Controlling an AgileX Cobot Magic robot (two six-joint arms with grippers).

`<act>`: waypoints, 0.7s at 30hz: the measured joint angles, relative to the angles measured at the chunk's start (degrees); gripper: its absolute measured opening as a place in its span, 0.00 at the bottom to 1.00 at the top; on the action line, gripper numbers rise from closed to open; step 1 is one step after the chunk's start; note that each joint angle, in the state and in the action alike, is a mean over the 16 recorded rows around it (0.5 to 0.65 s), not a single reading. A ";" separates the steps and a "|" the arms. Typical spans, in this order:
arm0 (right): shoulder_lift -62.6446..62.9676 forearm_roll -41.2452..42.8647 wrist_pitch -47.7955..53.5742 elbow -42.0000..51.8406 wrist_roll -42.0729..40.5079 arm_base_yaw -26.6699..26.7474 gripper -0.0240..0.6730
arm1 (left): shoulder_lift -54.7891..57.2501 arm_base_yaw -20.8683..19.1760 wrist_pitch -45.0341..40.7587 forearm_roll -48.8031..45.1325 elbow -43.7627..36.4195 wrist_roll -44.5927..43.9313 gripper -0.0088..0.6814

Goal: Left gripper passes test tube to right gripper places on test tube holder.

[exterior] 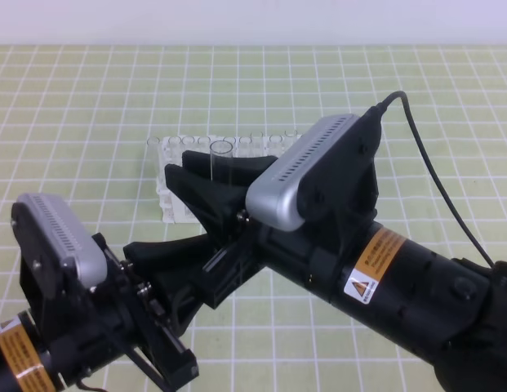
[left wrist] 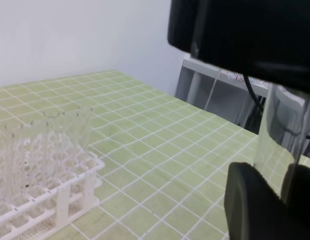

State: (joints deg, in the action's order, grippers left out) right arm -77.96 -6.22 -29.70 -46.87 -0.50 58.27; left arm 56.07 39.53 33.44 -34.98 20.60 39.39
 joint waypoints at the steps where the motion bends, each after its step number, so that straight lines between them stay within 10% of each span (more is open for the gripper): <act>1: 0.00 0.00 -0.05 0.00 -0.02 0.00 0.16 | 0.00 0.00 0.01 -0.01 0.00 0.03 0.08; 21: 0.00 -1.05 -2.13 0.00 -1.92 -0.57 0.49 | -0.02 0.00 0.20 -0.76 0.00 0.32 0.10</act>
State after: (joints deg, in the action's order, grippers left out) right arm -77.96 -7.28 -31.83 -46.87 -2.42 57.70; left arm 56.05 39.53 33.64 -35.74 20.60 39.71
